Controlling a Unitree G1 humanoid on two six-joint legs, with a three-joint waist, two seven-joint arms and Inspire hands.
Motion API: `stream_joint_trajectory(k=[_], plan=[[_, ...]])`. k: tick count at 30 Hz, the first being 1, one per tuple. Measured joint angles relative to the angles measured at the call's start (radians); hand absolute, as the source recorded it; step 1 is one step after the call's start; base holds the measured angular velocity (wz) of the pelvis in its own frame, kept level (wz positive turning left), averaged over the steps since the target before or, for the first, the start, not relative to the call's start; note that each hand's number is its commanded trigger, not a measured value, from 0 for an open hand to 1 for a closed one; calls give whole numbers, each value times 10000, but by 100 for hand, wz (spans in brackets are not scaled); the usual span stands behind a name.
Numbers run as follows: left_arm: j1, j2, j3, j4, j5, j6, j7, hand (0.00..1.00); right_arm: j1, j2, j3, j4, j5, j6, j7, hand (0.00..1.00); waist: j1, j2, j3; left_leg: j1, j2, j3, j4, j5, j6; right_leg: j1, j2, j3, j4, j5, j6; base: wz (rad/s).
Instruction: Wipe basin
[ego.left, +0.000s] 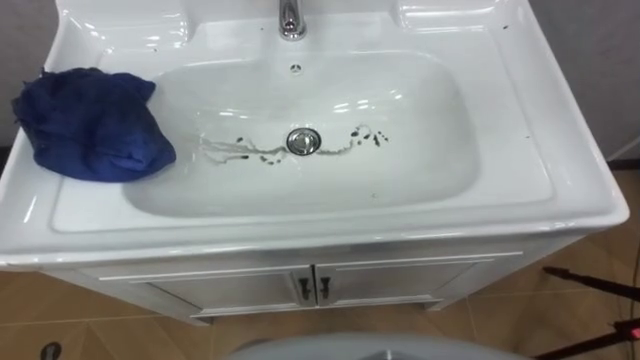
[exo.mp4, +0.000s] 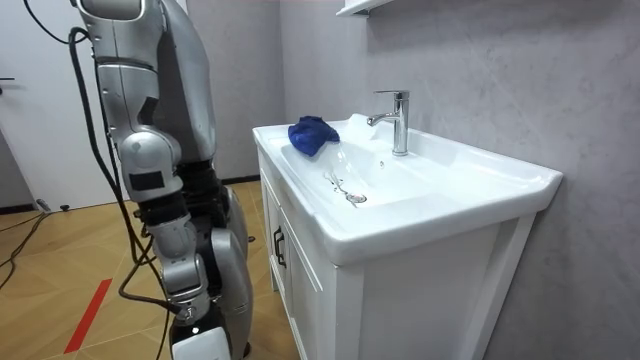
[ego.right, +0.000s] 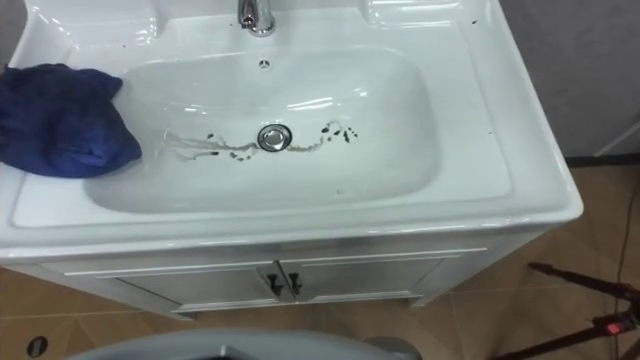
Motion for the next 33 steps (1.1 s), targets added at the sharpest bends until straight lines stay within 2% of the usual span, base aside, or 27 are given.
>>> stream_joint_trajectory(k=[6,11,13,14,16,18,20,21,22,23,24,25,27,29,30,33], plan=[[261,3,116,3,-1366,-8,412,0,-8,25,-405,151,53,4,-123,0,-7,-41,-19,53,-2,-10,-10,1,0,57,-7,-55,-13,-33,11,1],[496,54,1287,-88,-1825,0,782,0,0,-8,-838,144,55,38,-189,0,59,24,-16,55,-1,-36,14,1,-1,66,-9,-82,-13,-53,4,0],[693,85,1629,-521,-2005,1,1083,0,-26,-83,-900,111,55,27,-241,0,116,96,-32,64,-1,-45,24,1,-2,84,-8,-88,-3,-53,4,0],[752,89,1962,-833,-2201,-20,1354,0,-28,-142,-1050,111,72,17,-256,0,251,71,-19,74,-1,-45,24,2,-3,82,-10,-90,39,-53,4,3],[787,95,2548,-1363,-2813,-270,1821,0,-47,-196,-1268,10,347,-20,-376,0,383,95,-27,75,-1,-97,5,2,-4,127,-13,-146,33,-53,3,7],[736,119,3419,-1960,-3179,-659,2499,0,-194,-258,-1601,-105,766,-340,-429,0,538,137,-36,75,-10,-162,7,10,-20,231,-6,-219,-99,-40,-17,10],[701,144,3710,-2442,-3374,-992,3087,0,-192,-323,-1598,-320,1144,-536,-429,0,616,142,-19,73,-35,-295,9,22,-31,354,-4,-335,-255,1,-21,16],[807,143,3997,-3027,-3650,-1062,3417,0,-172,-346,-1648,-473,1358,-661,-420,0,709,269,-90,74,-36,-329,-4,23,-33,373,3,-356,-292,12,-23,13],[822,151,4149,-3415,-3804,-1077,3598,0,-163,-351,-1657,-505,1421,-740,-417,0,769,277,-92,71,-36,-346,-16,26,-37,366,5,-359,-289,12,-23,8],[926,192,4395,-4098,-4008,-1260,4021,0,-159,-361,-1673,-513,1478,-872,-415,0,846,293,-97,58,-39,-400,-56,39,-49,345,6,-386,-280,11,-23,7],[1042,256,4523,-4620,-4183,-1555,4530,0,-161,-390,-1683,-525,1495,-952,-415,0,923,326,-105,47,-40,-422,-75,45,-52,325,7,-394,-283,8,-21,6],[1069,270,4598,-4857,-4172,-1677,4798,0,-157,-408,-1687,-525,1520,-1004,-418,0,971,339,-116,46,-43,-431,-82,45,-52,324,7,-389,-287,5,-16,5],[1031,335,4836,-5614,-4142,-2080,5863,0,-111,-414,-1756,-541,1720,-1143,-435,0,1128,368,-148,40,-69,-539,-84,49,-46,328,-6,-453,-283,0,-8,11],[1028,353,4892,-6099,-4150,-2347,6463,0,-62,-410,-1750,-619,1995,-1209,-434,0,1289,404,-170,52,-80,-570,-91,53,-41,342,-17,-487,-294,0,-7,8],[1029,353,4940,-6492,-4147,-2403,6805,0,-29,-397,-1750,-635,2060,-1304,-432,0,1343,431,-196,65,-90,-612,-86,53,-41,378,-19,-505,-315,0,-7,6],[1049,359,5126,-7626,-4124,-2611,7575,0,81,-376,-1758,-672,2047,-1423,-415,0,1382,411,-204,71,-106,-784,-81,53,-41,401,-29,-642,-323,0,-7,15]])
